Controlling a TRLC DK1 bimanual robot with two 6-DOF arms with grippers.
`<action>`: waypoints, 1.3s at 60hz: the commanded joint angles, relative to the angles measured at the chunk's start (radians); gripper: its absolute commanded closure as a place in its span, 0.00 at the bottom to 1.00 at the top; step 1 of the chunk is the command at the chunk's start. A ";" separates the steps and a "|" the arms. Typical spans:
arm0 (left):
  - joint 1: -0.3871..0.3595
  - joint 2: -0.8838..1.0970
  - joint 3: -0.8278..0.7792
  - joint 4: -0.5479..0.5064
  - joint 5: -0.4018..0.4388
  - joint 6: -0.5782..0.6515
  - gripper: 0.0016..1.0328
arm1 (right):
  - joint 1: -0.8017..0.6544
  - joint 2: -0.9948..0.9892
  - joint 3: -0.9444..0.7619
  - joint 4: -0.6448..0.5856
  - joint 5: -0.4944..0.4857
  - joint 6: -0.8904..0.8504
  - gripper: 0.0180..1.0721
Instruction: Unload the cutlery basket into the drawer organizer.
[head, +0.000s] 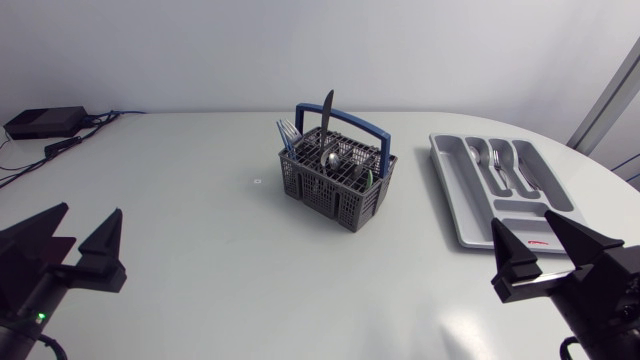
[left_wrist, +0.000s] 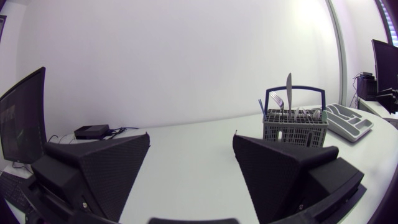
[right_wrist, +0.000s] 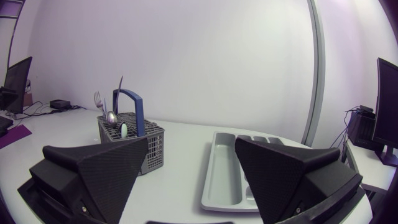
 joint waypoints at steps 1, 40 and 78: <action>-0.017 0.117 0.109 -0.005 -0.005 -0.019 0.06 | 0.019 0.074 0.066 0.033 0.007 0.024 0.05; -0.236 0.898 0.620 -0.252 0.055 -0.128 0.13 | 0.113 0.963 0.590 -0.021 -0.182 0.347 0.05; -0.134 1.133 0.818 -0.335 0.186 0.103 0.10 | 0.137 1.446 1.006 -0.179 -0.229 0.206 0.05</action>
